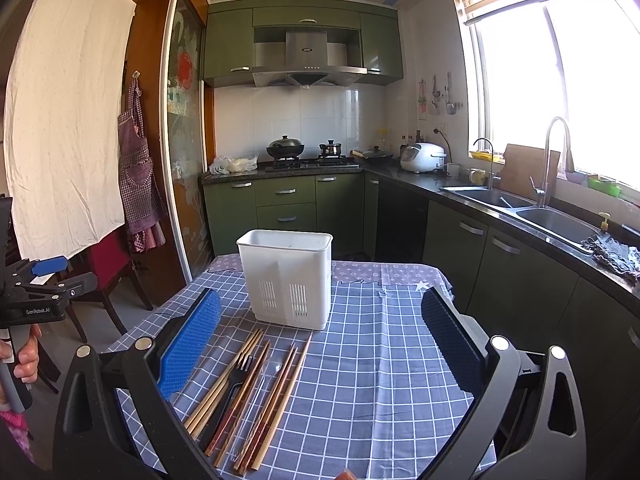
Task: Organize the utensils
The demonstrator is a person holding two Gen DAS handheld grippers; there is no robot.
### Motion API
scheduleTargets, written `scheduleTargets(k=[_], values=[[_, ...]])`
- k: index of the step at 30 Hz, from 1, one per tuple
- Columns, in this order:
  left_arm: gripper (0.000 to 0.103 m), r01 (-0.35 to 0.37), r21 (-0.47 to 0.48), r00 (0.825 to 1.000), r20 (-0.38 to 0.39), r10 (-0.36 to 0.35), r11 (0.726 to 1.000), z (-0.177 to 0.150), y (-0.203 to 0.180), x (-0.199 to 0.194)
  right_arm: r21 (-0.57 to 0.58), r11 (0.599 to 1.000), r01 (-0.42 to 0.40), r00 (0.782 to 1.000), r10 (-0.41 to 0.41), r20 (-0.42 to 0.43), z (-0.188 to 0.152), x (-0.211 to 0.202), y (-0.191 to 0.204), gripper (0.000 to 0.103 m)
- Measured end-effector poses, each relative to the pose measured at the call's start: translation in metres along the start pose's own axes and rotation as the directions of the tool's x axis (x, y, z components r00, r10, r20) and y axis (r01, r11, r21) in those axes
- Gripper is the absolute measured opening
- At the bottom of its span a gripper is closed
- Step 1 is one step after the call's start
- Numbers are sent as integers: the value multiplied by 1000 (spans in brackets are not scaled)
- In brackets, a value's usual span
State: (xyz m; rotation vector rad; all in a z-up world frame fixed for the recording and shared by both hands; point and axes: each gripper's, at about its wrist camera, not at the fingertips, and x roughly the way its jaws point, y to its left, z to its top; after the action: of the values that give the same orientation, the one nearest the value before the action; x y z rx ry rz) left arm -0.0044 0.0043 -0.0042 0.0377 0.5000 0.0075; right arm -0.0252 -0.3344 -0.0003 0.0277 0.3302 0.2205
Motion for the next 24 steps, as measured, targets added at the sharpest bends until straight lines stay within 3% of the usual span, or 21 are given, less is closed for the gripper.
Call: scheduleTargets(k=[24], values=[[97,-3,0,1000,-9,3,1000,0,-2,2,2,1000,0,1000,0,1,-1,0,0,99]])
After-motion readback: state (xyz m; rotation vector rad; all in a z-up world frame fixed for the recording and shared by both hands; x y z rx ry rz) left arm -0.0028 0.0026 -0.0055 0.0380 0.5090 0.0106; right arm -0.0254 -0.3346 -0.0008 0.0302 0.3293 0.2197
